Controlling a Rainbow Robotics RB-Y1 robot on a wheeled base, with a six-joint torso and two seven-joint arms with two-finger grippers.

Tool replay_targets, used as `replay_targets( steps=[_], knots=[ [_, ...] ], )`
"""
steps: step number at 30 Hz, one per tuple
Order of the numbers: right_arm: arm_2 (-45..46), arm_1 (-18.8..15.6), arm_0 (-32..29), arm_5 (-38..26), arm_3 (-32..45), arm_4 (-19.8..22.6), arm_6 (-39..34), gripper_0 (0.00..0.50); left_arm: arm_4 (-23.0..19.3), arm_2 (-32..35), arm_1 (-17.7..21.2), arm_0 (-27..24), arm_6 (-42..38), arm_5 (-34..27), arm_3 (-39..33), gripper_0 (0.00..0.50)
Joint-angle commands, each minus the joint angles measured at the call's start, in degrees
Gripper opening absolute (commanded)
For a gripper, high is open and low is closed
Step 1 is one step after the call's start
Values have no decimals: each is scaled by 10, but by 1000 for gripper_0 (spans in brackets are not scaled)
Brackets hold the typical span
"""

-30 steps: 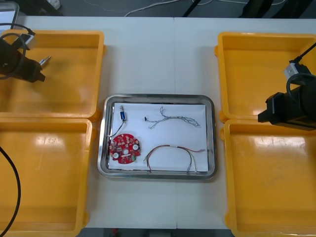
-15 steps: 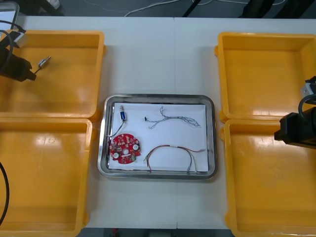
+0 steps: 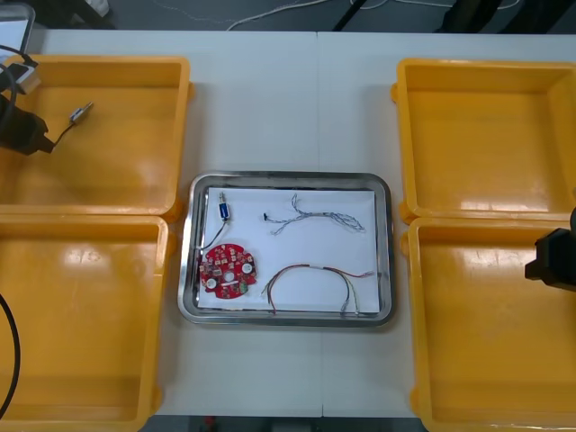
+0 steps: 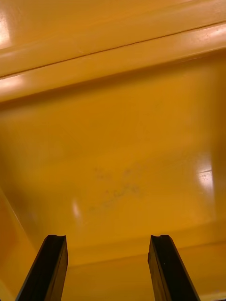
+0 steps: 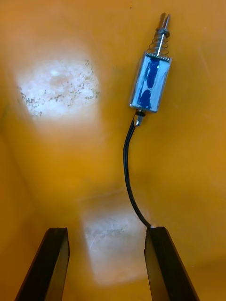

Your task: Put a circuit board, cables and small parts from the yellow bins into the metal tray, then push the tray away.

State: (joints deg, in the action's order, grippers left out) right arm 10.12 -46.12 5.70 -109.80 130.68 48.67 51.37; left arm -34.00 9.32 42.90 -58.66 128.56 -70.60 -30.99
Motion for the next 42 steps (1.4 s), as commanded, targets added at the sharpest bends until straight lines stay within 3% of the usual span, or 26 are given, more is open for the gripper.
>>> replay_targets(
  steps=[1,6,12,42],
  knots=[
    [17,-20,-10,10,17,-2,19,500,13,25,-1,7,58,0,-11,470],
    [17,-19,-10,20,14,-6,37,500,31,42,-11,1,53,-11,-12,470],
    [17,-16,-20,41,14,-18,84,500,22,42,-9,-20,51,-42,-11,470],
    [17,-6,-23,52,14,-9,87,500,80,74,-49,-25,-23,-67,-58,463]
  ],
)
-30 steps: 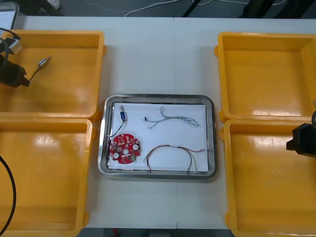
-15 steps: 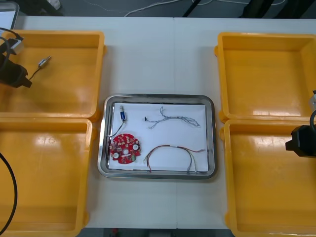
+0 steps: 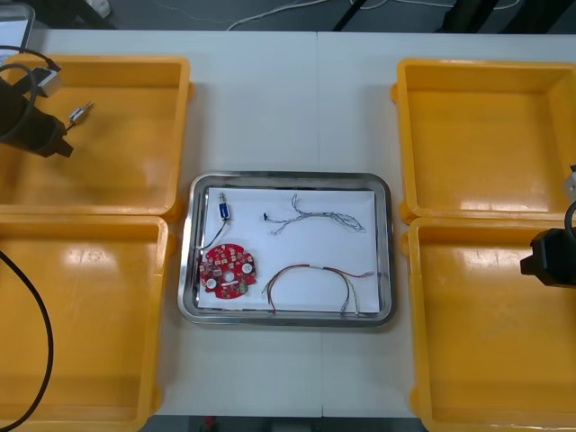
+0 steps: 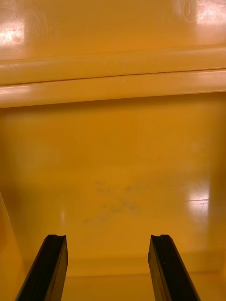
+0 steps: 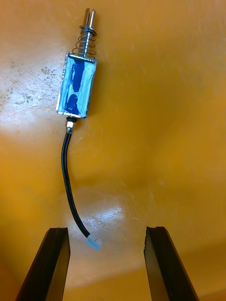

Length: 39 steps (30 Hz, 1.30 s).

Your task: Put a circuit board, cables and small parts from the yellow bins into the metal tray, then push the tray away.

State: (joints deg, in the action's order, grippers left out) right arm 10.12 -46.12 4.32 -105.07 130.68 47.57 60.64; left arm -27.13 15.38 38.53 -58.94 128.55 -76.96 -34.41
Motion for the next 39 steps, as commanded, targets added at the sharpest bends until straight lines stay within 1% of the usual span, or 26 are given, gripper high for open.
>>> replay_targets(
  steps=[1,7,12,17,21,29,34,36,38,39],
  knots=[
    [17,-6,-9,5,14,2,-6,500,13,13,-6,-21,-23,-1,-24,464],
    [17,-6,-9,5,14,2,-6,500,13,9,-6,4,-34,4,-58,464],
    [17,-6,-9,5,14,2,-6,500,14,11,-7,8,-37,10,-60,462],
    [17,-6,-9,5,14,2,-6,500,27,16,-20,34,-47,15,-98,462],
    [17,-6,-9,5,14,2,-6,500,31,16,-23,39,-49,16,-101,462],
    [17,-6,-9,5,14,2,-6,500,24,12,-26,72,-47,14,-141,461],
    [17,-6,-9,5,14,2,-6,500,26,14,-27,74,-50,15,-144,462],
    [17,-6,-9,5,14,2,-6,500,29,16,-28,74,-50,15,-144,451],
    [17,-6,-9,5,14,2,-6,500,32,18,-31,78,-50,23,-145,415],
    [17,-6,-9,5,14,2,-6,500,33,19,-33,78,-50,26,-145,407]
  ],
)
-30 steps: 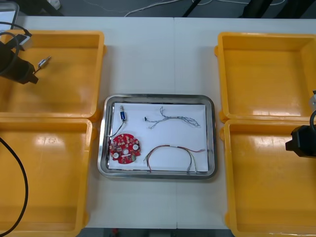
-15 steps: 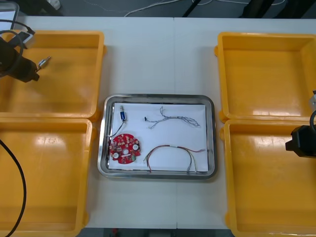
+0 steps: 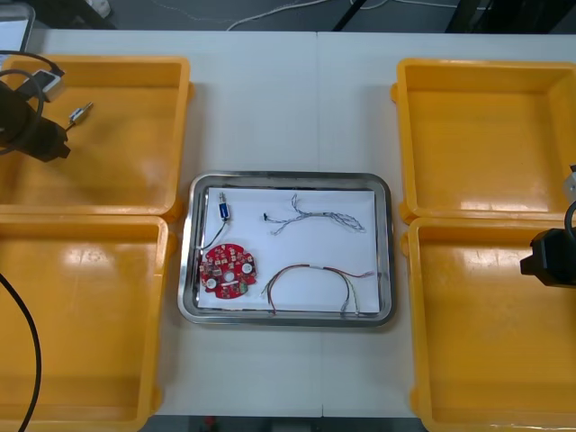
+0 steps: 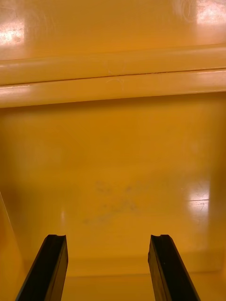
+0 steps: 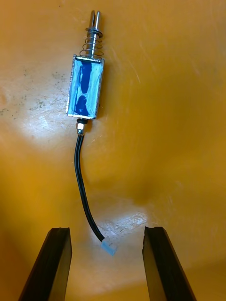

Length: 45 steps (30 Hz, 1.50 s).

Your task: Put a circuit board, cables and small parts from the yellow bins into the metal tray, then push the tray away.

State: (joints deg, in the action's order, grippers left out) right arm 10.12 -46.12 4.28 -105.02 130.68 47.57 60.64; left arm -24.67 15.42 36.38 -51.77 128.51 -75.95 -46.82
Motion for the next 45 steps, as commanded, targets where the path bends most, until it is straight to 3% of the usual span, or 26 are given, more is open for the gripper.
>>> replay_targets(
  steps=[1,3,7,9,12,25,45],
  knots=[
    [17,-6,-9,4,14,2,-6,500,11,19,-13,7,-50,19,-22,400],
    [17,-6,-9,4,14,2,-6,500,15,19,-13,8,-51,24,-22,391],
    [17,-6,-9,4,14,2,-6,500,21,19,-17,8,-52,29,-22,301],
    [17,-6,-9,4,14,2,-6,500,23,19,-19,8,-52,30,-22,220],
    [17,-6,-9,4,14,2,-6,500,25,19,-22,9,-52,30,-22,5],
    [17,-6,-9,4,14,2,-6,500,-16,22,-22,22,-68,6,-28,0],
    [17,-6,-9,4,14,2,-6,500,-69,22,-25,123,-117,-85,-187,0]
  ],
)
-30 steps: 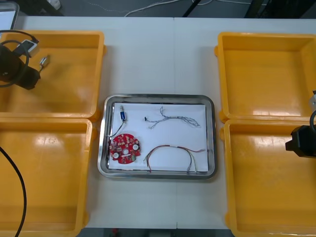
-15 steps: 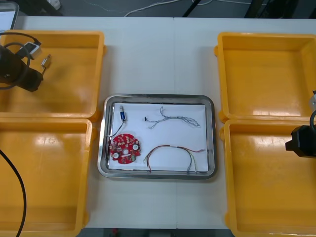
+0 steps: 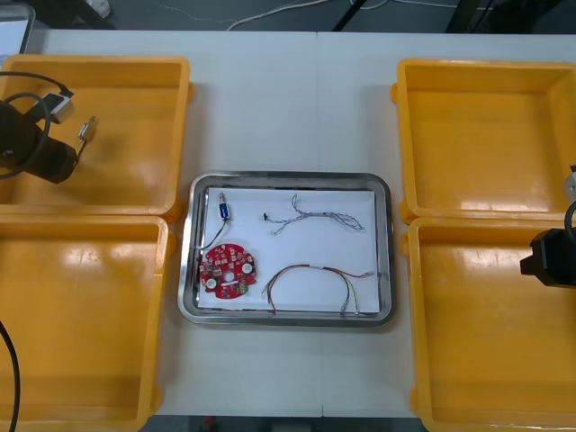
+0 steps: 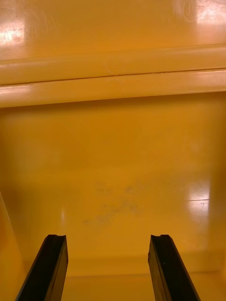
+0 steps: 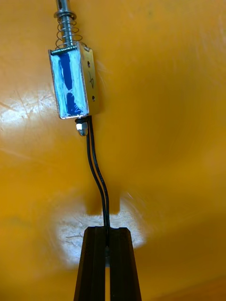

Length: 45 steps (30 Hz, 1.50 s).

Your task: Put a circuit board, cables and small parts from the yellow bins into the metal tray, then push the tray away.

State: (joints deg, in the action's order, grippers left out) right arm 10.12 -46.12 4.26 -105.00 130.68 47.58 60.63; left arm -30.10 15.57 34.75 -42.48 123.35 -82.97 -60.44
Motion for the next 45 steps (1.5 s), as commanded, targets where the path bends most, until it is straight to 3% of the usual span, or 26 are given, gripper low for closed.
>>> replay_targets(
  steps=[1,7,15,17,19,20,22,25,33,39,45],
  knots=[
    [17,-6,-8,4,14,2,-6,500,-15,20,-9,33,-68,-18,-57,0],
    [17,-6,-8,4,14,2,-6,500,-25,22,-11,52,-87,-58,-97,0],
    [17,-6,-8,4,14,2,-6,500,-35,22,-10,64,-94,-60,-113,0],
    [17,-6,-8,4,14,2,-6,500,-37,22,-11,64,-95,-59,-114,50],
    [17,-6,-8,4,14,2,-6,500,-40,22,-11,64,-95,-55,-114,226],
    [17,-6,-8,4,14,2,-6,500,-41,22,-11,64,-95,-55,-114,259],
    [17,-6,-8,4,14,2,-6,500,-45,22,-11,63,-98,-55,-114,382],
    [17,-6,-8,4,14,2,-6,500,-50,22,-10,60,-99,-57,-114,442],
    [17,-6,-8,4,14,2,-6,500,-41,21,-7,28,-99,-77,-114,474],
    [17,-6,-8,4,14,2,-6,500,-37,-19,5,12,-103,-34,-114,475],
    [17,-6,-8,4,14,2,-6,500,-24,-34,8,-9,-112,-30,-114,475]
  ],
)
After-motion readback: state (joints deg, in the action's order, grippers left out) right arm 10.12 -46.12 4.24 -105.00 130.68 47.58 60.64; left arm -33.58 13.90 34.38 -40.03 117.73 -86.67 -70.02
